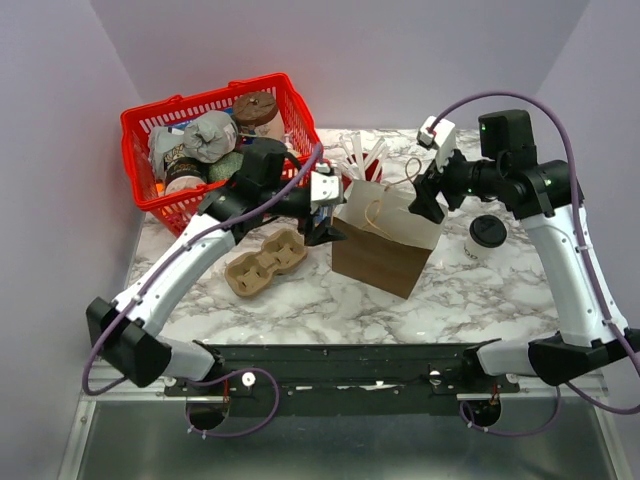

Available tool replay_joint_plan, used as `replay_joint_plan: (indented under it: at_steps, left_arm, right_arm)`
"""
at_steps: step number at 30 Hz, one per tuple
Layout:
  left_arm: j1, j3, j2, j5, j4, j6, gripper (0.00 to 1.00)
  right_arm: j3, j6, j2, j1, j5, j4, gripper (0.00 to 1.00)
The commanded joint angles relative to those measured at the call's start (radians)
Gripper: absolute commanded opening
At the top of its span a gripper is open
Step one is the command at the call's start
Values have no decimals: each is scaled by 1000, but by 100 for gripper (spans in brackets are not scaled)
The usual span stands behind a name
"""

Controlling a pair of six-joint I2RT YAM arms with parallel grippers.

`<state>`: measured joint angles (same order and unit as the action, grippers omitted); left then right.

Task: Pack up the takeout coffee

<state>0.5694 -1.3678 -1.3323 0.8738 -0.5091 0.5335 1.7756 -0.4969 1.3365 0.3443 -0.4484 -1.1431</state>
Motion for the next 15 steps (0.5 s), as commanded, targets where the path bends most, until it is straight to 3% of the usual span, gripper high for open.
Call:
replay_joint_plan:
  at_steps: [1,5,9,12,15]
  left_arm:
    - [66,-79,-83,94,23,62,82]
    - [109,-134,-163,86,-35,92,76]
    - [130,-276,-266,94,-207,177,59]
    - [133,-335,-303,102,-275,181,38]
    - [132,-372,-318,109,-328,192,29]
  right_arm:
    - [-42,-43,24,-79,19,-9,82]
    - [-90,-92,47,-90,2,25,79]
    - [-132,-132,87,-90,-55,40,74]
    - [-150,-152,107,-90,-61,66,64]
    - [-148,-163,124,-90,-72,72,42]
